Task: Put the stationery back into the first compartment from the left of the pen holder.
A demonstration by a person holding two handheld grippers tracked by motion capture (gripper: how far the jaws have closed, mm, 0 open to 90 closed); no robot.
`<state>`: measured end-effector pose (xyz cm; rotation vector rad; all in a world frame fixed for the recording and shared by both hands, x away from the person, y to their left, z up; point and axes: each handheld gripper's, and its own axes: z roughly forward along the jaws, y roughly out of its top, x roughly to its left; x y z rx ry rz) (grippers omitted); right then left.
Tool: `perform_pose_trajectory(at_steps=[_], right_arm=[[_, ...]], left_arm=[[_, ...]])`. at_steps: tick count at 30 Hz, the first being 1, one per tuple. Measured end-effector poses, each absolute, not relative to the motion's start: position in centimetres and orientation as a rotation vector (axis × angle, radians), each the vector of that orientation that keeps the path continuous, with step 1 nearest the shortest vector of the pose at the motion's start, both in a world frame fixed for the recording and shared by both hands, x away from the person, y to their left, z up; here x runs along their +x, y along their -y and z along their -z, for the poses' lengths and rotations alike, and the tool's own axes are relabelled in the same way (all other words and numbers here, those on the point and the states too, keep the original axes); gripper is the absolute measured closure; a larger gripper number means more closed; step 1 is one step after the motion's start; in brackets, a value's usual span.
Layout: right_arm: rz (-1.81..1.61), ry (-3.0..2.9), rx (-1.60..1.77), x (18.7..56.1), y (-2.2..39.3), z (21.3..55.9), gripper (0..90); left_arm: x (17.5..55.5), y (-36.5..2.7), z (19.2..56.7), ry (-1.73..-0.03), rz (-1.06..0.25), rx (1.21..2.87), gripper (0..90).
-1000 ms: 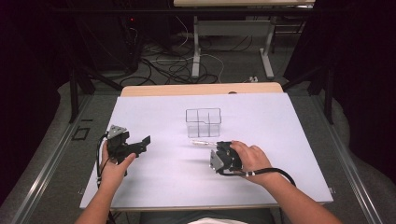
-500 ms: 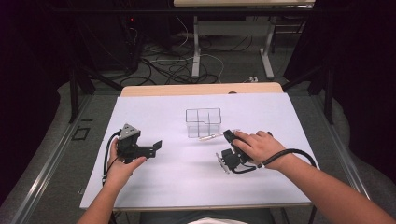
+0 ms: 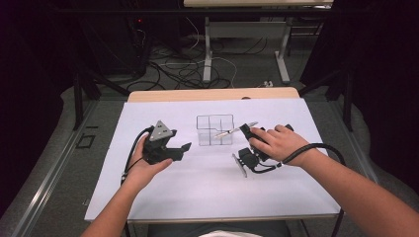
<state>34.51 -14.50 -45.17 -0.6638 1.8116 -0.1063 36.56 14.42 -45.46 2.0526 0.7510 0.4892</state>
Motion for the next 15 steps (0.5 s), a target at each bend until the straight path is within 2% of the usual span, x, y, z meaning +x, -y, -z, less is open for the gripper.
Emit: perform_pose_trajectory(at_steps=[11, 15], right_arm=[[0.092, -1.795, -0.725, 33.7, 13.7, 45.1, 79.6], [0.092, -1.790, -0.742, 33.3, 13.5, 45.2, 79.6]], left_arm=[[36.8, -10.1, 42.6, -0.553, -0.490, 2.180, 35.4], [36.9, -8.9, 42.0, -0.489, -0.453, 2.227, 42.4]])
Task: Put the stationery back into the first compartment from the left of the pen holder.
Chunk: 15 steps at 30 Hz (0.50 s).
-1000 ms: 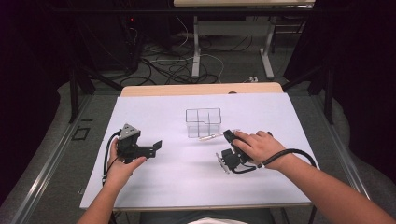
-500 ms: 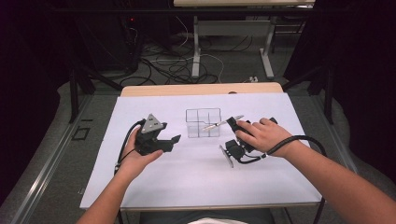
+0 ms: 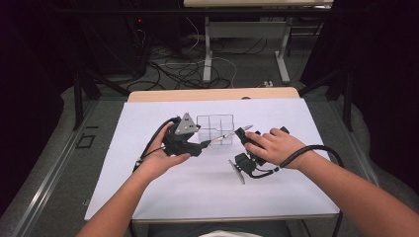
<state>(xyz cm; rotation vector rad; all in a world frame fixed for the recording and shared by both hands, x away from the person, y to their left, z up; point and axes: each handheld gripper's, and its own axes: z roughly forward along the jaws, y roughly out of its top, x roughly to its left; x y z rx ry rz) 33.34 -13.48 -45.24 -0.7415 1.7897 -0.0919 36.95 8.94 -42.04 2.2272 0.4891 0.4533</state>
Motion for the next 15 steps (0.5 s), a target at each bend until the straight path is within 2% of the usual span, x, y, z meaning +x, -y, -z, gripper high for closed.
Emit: perform_pose_trajectory(at_steps=[4, 15], right_arm=[[0.086, -1.786, -0.742, 33.0, 13.3, 45.4, 79.6], [0.081, -1.760, -0.813, 32.4, 12.4, 45.9, 79.6]], left_arm=[[37.1, -7.7, 42.1, -0.449, -0.390, 2.285, 48.3], [37.5, -5.8, 42.7, -0.372, -0.396, 2.397, 58.8]])
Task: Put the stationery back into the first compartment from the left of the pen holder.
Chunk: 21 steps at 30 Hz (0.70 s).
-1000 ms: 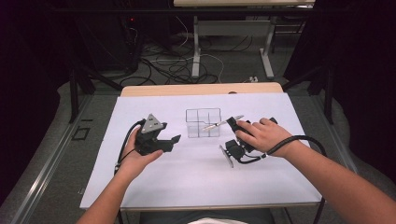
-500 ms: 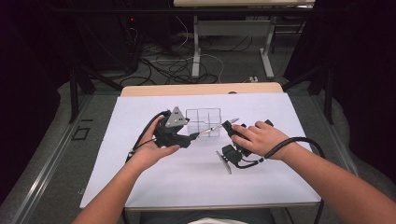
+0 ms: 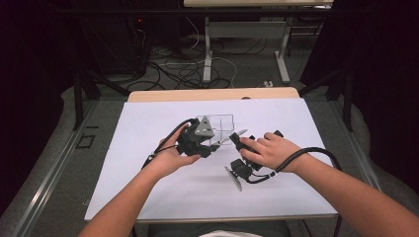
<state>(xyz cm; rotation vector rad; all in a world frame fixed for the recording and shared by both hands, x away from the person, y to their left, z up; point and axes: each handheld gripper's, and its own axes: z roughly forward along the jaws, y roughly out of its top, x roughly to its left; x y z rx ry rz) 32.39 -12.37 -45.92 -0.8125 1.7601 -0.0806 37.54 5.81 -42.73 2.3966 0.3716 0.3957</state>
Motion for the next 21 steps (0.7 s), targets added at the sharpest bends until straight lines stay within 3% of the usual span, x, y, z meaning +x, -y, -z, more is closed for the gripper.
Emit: perform_pose_trajectory(at_steps=[21], right_arm=[[0.073, -1.742, -0.850, 32.1, 11.6, 46.8, 79.6]], left_arm=[[37.9, -3.8, 43.4, -0.336, -0.391, 2.458, 70.6]])
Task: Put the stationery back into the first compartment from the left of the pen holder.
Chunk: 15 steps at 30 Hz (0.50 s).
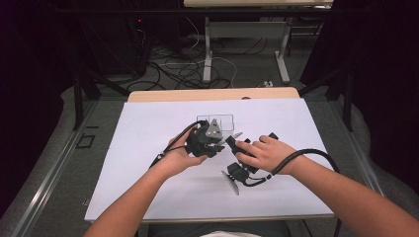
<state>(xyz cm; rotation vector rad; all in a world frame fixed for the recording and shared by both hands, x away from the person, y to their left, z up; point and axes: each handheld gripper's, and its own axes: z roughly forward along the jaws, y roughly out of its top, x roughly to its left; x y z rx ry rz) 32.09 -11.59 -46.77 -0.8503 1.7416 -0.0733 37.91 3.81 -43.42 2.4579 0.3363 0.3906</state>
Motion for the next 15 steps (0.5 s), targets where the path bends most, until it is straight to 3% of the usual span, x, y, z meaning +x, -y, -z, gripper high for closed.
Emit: perform_pose_trajectory(at_steps=[15], right_arm=[[0.065, -1.734, -0.881, 31.95, 11.36, 47.18, 79.6]], left_arm=[[37.99, -3.32, 44.03, -0.325, -0.406, 2.503, 79.5]])
